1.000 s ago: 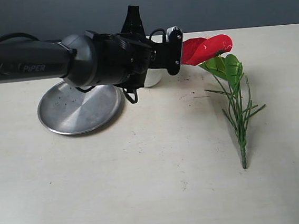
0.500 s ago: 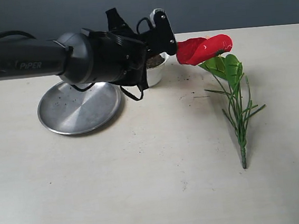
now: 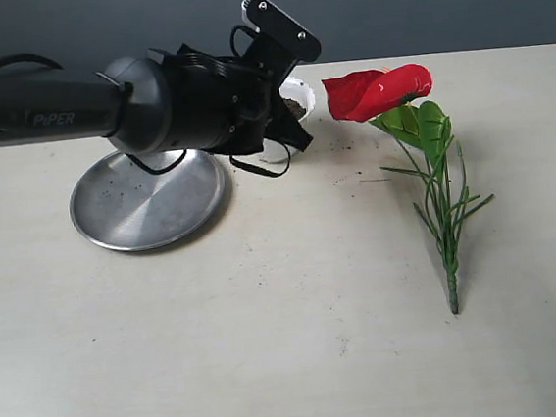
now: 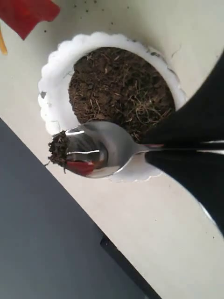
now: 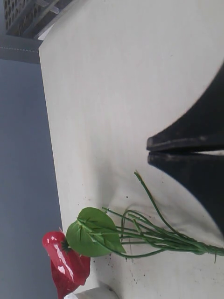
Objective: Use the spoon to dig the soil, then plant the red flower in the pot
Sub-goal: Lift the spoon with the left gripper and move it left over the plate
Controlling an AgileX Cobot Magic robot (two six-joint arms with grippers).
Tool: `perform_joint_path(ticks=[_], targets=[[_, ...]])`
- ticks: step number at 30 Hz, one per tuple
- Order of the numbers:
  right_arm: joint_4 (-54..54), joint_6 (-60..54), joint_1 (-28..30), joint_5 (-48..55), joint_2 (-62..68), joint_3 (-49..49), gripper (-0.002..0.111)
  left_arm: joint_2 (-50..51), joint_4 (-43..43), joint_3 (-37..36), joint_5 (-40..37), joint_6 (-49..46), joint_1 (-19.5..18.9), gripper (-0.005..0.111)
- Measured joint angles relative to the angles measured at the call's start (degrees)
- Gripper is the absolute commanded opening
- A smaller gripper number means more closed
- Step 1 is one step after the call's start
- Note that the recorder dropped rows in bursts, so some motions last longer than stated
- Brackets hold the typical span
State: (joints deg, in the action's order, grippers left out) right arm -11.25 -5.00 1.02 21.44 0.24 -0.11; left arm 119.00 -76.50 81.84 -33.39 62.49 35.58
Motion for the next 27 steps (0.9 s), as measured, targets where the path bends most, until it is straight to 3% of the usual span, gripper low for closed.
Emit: perform_joint_path(ticks=[16, 27], targets=[[0.0, 0.0, 0.0, 0.0, 0.0, 0.0, 0.0, -6.69, 8.62, 2.17, 2.43, 5.73, 0.0, 0.0], [0.0, 0.0, 0.0, 0.0, 0.0, 0.0, 0.0, -8.54, 10.96, 2.17, -2.31, 5.85, 0.0, 0.0]])
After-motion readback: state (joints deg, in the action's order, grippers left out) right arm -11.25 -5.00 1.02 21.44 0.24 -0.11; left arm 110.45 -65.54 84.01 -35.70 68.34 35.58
